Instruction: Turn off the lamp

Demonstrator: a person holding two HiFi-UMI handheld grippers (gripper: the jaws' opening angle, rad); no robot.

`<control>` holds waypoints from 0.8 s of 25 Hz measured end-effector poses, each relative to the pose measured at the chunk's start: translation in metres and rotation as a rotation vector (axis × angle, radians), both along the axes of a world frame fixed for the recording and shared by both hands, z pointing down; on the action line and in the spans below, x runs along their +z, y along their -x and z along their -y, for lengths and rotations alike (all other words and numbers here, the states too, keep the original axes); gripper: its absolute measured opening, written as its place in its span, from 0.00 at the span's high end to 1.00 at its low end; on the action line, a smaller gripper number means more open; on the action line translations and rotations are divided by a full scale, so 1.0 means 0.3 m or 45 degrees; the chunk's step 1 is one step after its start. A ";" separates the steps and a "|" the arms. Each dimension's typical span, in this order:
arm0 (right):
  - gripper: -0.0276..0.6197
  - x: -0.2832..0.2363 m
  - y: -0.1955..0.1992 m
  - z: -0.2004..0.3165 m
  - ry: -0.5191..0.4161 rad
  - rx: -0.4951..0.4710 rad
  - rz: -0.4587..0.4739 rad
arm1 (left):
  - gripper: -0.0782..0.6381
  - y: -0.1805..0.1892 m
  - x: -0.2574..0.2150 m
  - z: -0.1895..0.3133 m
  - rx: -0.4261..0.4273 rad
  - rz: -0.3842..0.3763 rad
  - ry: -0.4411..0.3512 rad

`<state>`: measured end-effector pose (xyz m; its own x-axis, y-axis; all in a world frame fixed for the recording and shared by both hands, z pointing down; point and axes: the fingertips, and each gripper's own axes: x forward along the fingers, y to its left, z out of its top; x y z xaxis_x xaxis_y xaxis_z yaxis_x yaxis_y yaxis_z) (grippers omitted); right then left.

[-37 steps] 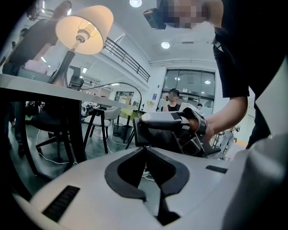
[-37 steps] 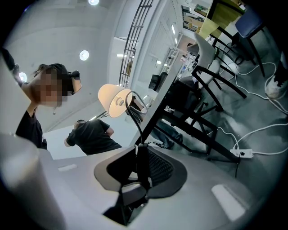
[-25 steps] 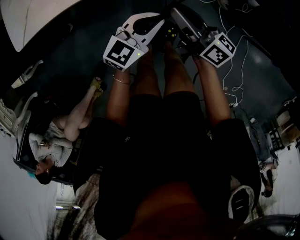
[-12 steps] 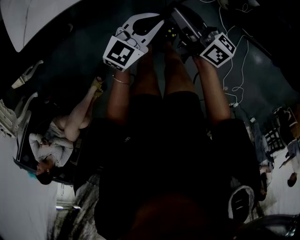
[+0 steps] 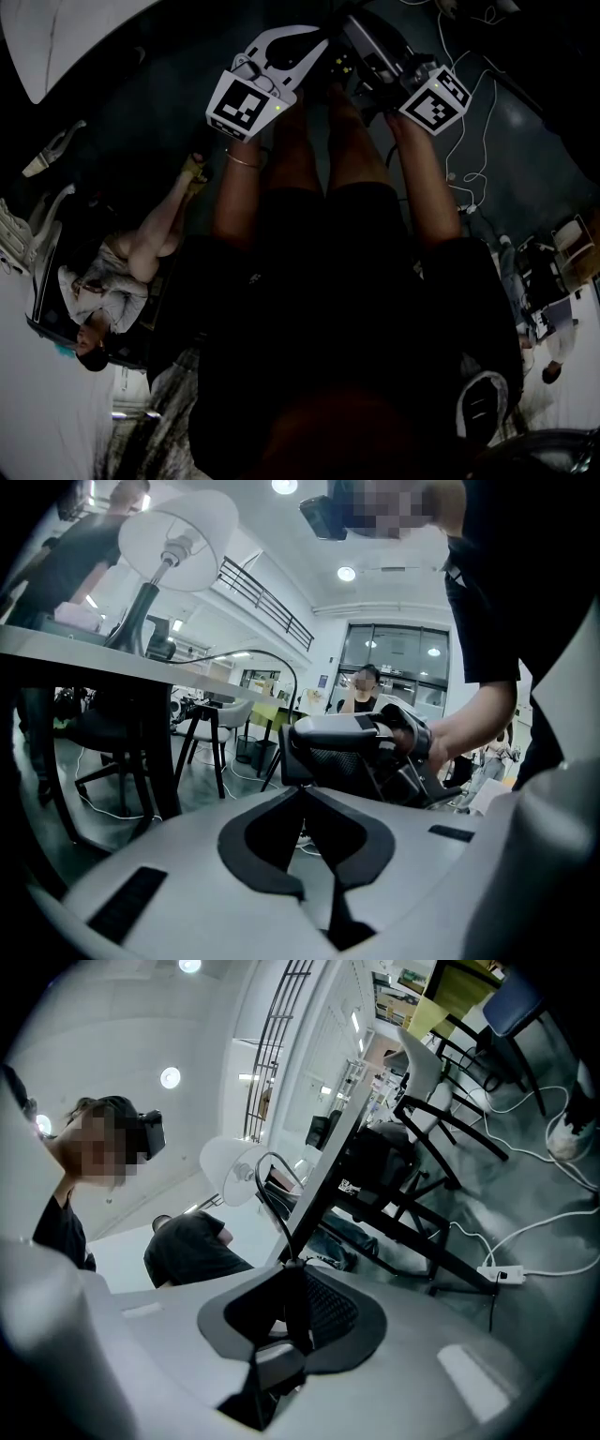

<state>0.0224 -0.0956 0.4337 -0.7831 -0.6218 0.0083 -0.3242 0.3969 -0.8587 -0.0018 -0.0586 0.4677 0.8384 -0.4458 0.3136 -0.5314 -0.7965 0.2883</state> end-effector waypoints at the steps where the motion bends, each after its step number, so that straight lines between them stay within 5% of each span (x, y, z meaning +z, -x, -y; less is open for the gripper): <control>1: 0.87 0.002 0.000 0.000 -0.001 -0.002 -0.007 | 0.86 0.000 0.003 0.000 0.001 0.002 0.000; 20: 0.87 0.067 0.016 -0.037 -0.006 -0.057 -0.153 | 0.86 0.000 0.079 -0.038 -0.020 0.024 0.039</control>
<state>0.0175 -0.0844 0.4538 -0.8035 -0.5866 0.1013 -0.4069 0.4170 -0.8128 -0.0018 -0.0472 0.4914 0.8252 -0.4489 0.3428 -0.5494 -0.7789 0.3026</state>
